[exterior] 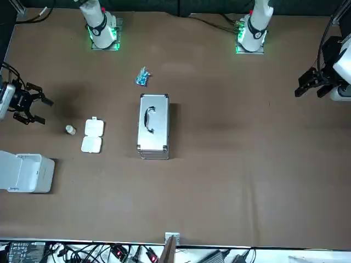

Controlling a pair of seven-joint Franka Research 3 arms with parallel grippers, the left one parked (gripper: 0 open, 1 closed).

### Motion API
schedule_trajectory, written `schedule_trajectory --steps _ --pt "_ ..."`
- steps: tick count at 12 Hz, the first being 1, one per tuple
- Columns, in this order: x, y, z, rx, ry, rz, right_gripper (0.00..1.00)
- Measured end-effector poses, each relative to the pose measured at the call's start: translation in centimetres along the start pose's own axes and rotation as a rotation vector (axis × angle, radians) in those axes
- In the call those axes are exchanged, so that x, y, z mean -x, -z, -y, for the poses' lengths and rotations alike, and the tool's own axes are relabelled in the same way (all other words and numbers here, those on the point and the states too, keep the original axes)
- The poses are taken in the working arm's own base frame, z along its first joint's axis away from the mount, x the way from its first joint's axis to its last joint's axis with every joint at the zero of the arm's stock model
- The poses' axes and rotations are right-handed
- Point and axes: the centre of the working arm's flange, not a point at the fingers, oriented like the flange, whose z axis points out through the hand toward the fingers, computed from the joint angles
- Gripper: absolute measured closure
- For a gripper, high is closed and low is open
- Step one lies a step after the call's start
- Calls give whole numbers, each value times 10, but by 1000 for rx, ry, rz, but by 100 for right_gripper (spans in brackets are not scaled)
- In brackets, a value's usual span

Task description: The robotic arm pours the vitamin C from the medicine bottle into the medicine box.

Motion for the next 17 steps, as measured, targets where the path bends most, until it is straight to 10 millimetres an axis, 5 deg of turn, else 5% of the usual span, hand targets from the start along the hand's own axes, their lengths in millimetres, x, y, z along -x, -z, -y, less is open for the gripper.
schedule_trajectory --steps 5,10,17 --pt "-67 17 46 82 -221 155 0" --pt "-113 18 80 198 -397 283 0" --pt "-175 58 128 334 -676 374 0"
